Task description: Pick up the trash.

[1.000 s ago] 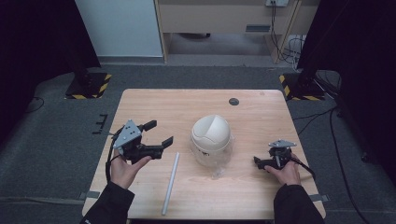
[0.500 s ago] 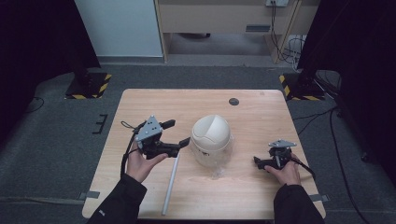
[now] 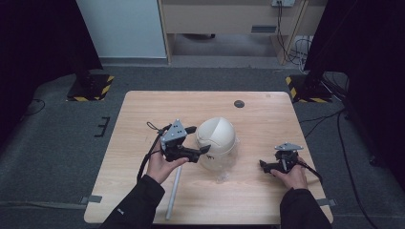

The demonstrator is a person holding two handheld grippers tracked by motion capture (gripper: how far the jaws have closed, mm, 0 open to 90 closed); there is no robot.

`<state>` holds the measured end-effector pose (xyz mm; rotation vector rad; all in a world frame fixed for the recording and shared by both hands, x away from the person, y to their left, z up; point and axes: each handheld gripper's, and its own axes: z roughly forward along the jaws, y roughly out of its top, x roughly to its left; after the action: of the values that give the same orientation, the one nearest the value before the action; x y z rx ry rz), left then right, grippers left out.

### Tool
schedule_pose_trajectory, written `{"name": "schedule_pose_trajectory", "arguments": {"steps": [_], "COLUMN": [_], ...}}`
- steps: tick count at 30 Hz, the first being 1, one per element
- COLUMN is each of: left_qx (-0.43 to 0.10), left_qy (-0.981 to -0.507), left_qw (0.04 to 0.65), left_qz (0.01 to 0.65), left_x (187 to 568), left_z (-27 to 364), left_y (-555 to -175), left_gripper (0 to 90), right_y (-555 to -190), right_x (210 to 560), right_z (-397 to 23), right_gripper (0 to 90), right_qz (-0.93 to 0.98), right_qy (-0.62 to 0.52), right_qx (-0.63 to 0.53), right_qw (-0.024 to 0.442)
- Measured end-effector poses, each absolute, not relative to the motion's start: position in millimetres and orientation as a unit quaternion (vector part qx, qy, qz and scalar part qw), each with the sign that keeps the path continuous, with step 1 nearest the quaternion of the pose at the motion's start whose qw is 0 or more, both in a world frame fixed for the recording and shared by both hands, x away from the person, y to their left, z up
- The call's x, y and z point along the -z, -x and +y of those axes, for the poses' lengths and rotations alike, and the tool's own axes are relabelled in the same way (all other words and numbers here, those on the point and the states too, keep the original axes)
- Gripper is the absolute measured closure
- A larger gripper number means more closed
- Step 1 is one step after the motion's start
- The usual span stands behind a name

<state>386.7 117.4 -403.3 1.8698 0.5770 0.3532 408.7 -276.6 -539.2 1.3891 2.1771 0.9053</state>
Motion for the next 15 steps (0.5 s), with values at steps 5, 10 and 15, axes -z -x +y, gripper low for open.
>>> {"name": "schedule_pose_trajectory", "arguments": {"steps": [5,10,15], "left_qx": [-0.143,-0.135,-0.134], "left_qy": [-0.794,-0.802,-0.805], "left_qw": [0.541,0.532,0.527], "left_qz": [0.240,0.234,0.236], "left_x": [406,410,412], "left_z": [109,99,95], "left_y": [-389,-392,-394], "left_gripper": [15.7,16.0,16.1], "right_y": [-409,-409,-409], "right_x": [539,539,539], "right_z": [-277,-277,-277], "right_gripper": [0.5,0.4,0.5], "right_qz": [0.780,0.780,0.779], "right_qy": [-0.497,-0.497,-0.497], "right_qx": [-0.324,-0.324,-0.324], "right_qw": [0.201,0.201,0.201]}}
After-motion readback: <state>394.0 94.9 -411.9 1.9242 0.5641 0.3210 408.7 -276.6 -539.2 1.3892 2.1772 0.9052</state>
